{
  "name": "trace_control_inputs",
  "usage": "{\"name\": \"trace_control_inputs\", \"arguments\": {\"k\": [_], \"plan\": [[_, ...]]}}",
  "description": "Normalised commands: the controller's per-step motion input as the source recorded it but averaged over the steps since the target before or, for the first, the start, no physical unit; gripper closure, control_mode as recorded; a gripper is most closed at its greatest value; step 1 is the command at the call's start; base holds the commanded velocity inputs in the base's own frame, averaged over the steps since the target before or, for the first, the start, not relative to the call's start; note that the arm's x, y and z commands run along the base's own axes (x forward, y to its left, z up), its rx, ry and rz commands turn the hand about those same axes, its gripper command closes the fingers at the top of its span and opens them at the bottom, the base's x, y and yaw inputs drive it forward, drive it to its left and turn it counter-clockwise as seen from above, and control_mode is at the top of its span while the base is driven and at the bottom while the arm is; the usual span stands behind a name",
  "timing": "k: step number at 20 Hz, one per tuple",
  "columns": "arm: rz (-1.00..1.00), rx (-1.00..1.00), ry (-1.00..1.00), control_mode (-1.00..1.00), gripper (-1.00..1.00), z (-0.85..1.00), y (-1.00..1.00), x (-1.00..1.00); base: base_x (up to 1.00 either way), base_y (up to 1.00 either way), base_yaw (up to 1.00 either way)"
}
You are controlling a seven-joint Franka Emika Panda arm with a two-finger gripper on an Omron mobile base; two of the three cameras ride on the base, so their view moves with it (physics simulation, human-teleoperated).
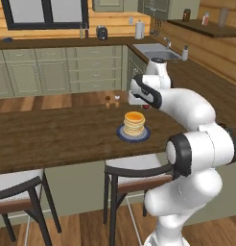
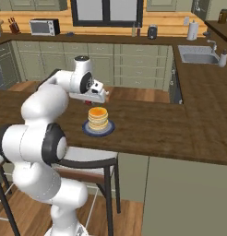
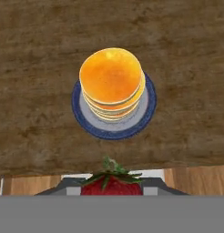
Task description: Take the strawberry from the fridge and place it on top of the pancake, located on the dining counter.
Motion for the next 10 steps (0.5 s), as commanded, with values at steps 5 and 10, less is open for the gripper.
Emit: {"name": "trace_control_inputs", "arguments": {"k": [5, 10], "plan": [[0.04, 0.00, 0.00, -1.00, 1.00, -0.57, 0.01, 1.00, 0.00, 0.00, 0.00], [0.03, 0.00, 0.01, -1.00, 1.00, -0.42, 0.02, 1.00, 0.00, 0.00, 0.00]]}}
